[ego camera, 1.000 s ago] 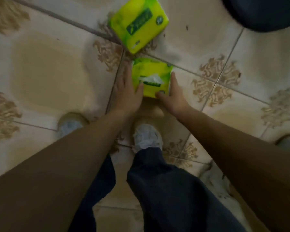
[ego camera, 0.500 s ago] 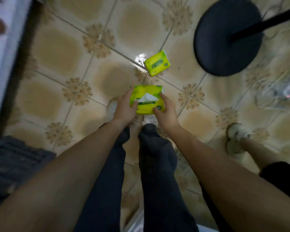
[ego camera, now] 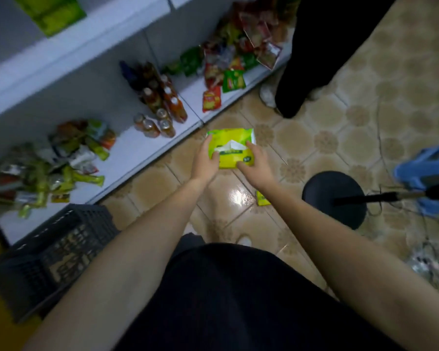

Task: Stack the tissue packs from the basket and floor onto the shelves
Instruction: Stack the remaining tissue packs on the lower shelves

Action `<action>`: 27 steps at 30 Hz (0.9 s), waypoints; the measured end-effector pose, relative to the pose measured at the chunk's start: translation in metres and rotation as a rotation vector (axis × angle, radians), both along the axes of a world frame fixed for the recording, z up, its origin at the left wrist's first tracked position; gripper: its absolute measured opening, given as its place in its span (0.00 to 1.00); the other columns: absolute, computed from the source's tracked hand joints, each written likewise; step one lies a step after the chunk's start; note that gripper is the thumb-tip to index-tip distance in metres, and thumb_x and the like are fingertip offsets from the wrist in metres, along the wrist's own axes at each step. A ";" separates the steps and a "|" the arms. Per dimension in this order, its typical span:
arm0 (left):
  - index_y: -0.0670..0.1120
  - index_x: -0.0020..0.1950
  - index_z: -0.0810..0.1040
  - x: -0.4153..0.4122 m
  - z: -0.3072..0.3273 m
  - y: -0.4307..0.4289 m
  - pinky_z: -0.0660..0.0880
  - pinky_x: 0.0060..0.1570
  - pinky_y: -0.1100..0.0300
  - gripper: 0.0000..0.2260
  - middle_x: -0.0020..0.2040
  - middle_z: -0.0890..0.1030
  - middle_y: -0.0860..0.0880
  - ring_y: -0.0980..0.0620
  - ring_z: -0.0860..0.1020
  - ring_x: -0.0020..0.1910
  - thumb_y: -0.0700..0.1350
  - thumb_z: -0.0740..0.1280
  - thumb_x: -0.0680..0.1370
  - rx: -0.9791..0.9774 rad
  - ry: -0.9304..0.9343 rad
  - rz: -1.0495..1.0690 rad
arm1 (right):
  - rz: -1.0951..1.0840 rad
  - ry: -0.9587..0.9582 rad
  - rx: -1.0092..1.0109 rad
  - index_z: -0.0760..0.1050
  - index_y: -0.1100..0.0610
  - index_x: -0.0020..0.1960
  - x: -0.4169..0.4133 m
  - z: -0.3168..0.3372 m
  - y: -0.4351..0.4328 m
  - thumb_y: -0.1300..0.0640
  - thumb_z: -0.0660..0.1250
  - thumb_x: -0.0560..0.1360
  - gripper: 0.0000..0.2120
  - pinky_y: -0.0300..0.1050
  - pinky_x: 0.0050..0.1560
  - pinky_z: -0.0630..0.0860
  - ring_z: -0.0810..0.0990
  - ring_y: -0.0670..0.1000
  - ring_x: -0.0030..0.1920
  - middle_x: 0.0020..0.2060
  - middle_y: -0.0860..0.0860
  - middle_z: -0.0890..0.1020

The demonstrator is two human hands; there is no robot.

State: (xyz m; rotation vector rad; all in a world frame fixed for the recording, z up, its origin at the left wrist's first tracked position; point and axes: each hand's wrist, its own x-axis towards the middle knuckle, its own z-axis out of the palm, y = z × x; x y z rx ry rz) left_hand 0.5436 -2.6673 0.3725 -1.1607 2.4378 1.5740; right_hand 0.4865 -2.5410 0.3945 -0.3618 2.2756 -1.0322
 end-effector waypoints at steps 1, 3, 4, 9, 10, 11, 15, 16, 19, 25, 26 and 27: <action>0.42 0.73 0.62 -0.005 0.011 -0.015 0.58 0.66 0.62 0.22 0.72 0.66 0.41 0.45 0.64 0.71 0.38 0.59 0.79 -0.029 0.031 0.013 | 0.025 0.039 -0.014 0.58 0.62 0.73 -0.006 0.012 -0.016 0.63 0.64 0.74 0.30 0.34 0.64 0.55 0.62 0.55 0.70 0.69 0.60 0.62; 0.41 0.73 0.62 -0.009 0.031 -0.043 0.57 0.67 0.63 0.22 0.71 0.65 0.39 0.44 0.63 0.71 0.38 0.60 0.79 -0.070 0.075 0.031 | 0.063 0.106 -0.029 0.58 0.62 0.73 -0.016 0.032 -0.045 0.63 0.65 0.74 0.31 0.34 0.64 0.54 0.61 0.55 0.70 0.69 0.60 0.62; 0.41 0.73 0.63 -0.007 0.041 -0.058 0.56 0.66 0.63 0.21 0.71 0.65 0.38 0.43 0.63 0.71 0.38 0.60 0.79 -0.082 0.084 0.046 | 0.085 0.136 -0.039 0.58 0.62 0.73 -0.018 0.041 -0.060 0.63 0.65 0.74 0.31 0.34 0.65 0.54 0.61 0.55 0.71 0.69 0.60 0.62; 0.45 0.72 0.65 0.009 0.087 -0.135 0.69 0.60 0.62 0.20 0.63 0.66 0.37 0.39 0.73 0.58 0.40 0.61 0.79 -0.146 0.164 0.147 | 0.196 0.227 -0.116 0.58 0.61 0.73 -0.017 0.077 -0.137 0.60 0.67 0.74 0.31 0.32 0.62 0.58 0.60 0.55 0.71 0.70 0.59 0.60; 0.44 0.71 0.65 0.012 0.097 -0.151 0.69 0.52 0.68 0.20 0.62 0.66 0.36 0.42 0.74 0.53 0.40 0.60 0.79 -0.171 0.177 0.157 | 0.213 0.239 -0.132 0.58 0.61 0.73 -0.015 0.084 -0.154 0.59 0.67 0.74 0.31 0.35 0.64 0.58 0.60 0.55 0.71 0.70 0.59 0.60; 0.43 0.71 0.66 0.015 0.105 -0.166 0.68 0.45 0.71 0.19 0.61 0.67 0.35 0.43 0.74 0.51 0.39 0.60 0.80 -0.191 0.186 0.170 | 0.225 0.249 -0.146 0.58 0.60 0.73 -0.013 0.091 -0.170 0.58 0.67 0.74 0.32 0.39 0.67 0.59 0.60 0.55 0.71 0.70 0.59 0.60; 0.41 0.69 0.67 0.030 0.124 -0.225 0.64 0.47 0.63 0.19 0.54 0.71 0.33 0.38 0.72 0.53 0.37 0.61 0.78 -0.233 0.216 0.242 | 0.281 0.263 -0.191 0.57 0.59 0.74 -0.007 0.112 -0.230 0.57 0.68 0.73 0.33 0.31 0.62 0.57 0.62 0.54 0.69 0.69 0.58 0.60; 0.41 0.69 0.68 0.032 0.123 -0.238 0.65 0.49 0.60 0.19 0.55 0.72 0.31 0.38 0.72 0.53 0.37 0.61 0.78 -0.233 0.221 0.265 | 0.310 0.257 -0.193 0.57 0.59 0.74 -0.008 0.115 -0.243 0.57 0.68 0.74 0.33 0.28 0.57 0.57 0.63 0.53 0.68 0.69 0.58 0.60; 0.42 0.69 0.68 0.035 0.121 -0.268 0.69 0.51 0.55 0.19 0.56 0.72 0.30 0.37 0.73 0.48 0.36 0.61 0.78 -0.203 0.205 0.323 | 0.385 0.226 -0.179 0.56 0.58 0.74 -0.014 0.117 -0.279 0.57 0.68 0.74 0.34 0.32 0.60 0.59 0.63 0.54 0.68 0.69 0.58 0.59; 0.43 0.72 0.64 0.005 0.113 -0.335 0.71 0.56 0.46 0.24 0.59 0.72 0.31 0.33 0.73 0.55 0.35 0.61 0.76 -0.147 0.149 0.421 | 0.528 0.316 -0.178 0.58 0.62 0.73 -0.054 0.109 -0.358 0.58 0.70 0.72 0.34 0.49 0.69 0.63 0.64 0.58 0.69 0.68 0.61 0.66; 0.43 0.72 0.63 -0.003 0.111 -0.348 0.71 0.57 0.45 0.25 0.60 0.72 0.31 0.32 0.72 0.57 0.35 0.61 0.75 -0.145 0.140 0.435 | 0.548 0.329 -0.181 0.58 0.62 0.73 -0.063 0.107 -0.372 0.59 0.69 0.72 0.33 0.47 0.69 0.61 0.64 0.58 0.70 0.68 0.60 0.66; 0.43 0.73 0.63 -0.010 0.112 -0.359 0.70 0.58 0.45 0.26 0.61 0.71 0.30 0.32 0.71 0.59 0.35 0.61 0.75 -0.136 0.130 0.454 | 0.570 0.326 -0.178 0.58 0.61 0.73 -0.072 0.105 -0.385 0.59 0.68 0.73 0.33 0.43 0.68 0.60 0.64 0.57 0.70 0.69 0.60 0.65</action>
